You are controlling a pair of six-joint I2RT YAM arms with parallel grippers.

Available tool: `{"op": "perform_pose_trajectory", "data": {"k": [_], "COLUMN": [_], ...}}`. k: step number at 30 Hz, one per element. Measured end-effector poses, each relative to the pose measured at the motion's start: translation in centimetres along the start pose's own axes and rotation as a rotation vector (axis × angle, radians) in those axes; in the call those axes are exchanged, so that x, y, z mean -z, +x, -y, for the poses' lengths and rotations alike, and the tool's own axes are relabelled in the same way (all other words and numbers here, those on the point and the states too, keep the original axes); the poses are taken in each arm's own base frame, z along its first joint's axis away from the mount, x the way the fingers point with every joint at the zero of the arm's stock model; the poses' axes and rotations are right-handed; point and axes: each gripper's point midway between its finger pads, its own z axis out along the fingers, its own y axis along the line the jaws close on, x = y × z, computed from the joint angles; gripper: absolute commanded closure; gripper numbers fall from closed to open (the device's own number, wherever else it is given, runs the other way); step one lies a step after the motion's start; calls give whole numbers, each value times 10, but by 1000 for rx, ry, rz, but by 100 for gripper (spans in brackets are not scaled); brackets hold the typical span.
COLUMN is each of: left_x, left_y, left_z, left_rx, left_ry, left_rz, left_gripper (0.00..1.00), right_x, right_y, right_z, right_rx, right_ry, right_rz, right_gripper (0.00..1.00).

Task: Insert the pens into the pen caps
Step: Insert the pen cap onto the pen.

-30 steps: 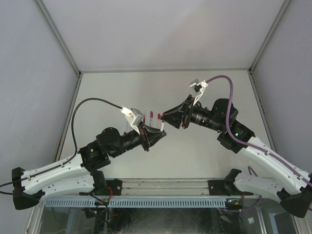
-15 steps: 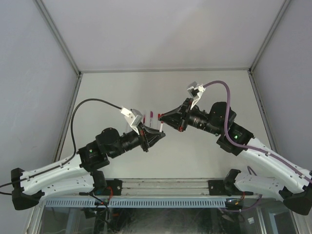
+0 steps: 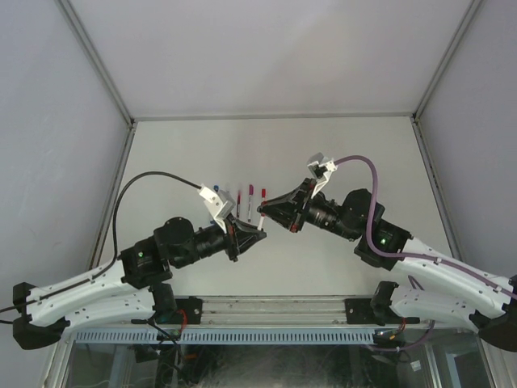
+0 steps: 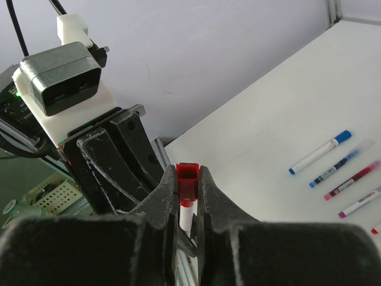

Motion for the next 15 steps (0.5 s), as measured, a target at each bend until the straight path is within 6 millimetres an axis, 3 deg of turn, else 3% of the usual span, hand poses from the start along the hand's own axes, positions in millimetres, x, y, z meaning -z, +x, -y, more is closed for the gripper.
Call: {"op": "perform_pose_trajectory", "data": {"k": [15], "left_x": [10], "left_y": [24], "left_z": [-2], "left_rx": [-34], "left_ry": [-2], "left_rz": [-100], "left_gripper": [100], "right_x": [0], "right_y": [30], "right_z": [-2], "right_rx": [3], "right_ry": [118], "right_rz": [37], "right_gripper": [100]}}
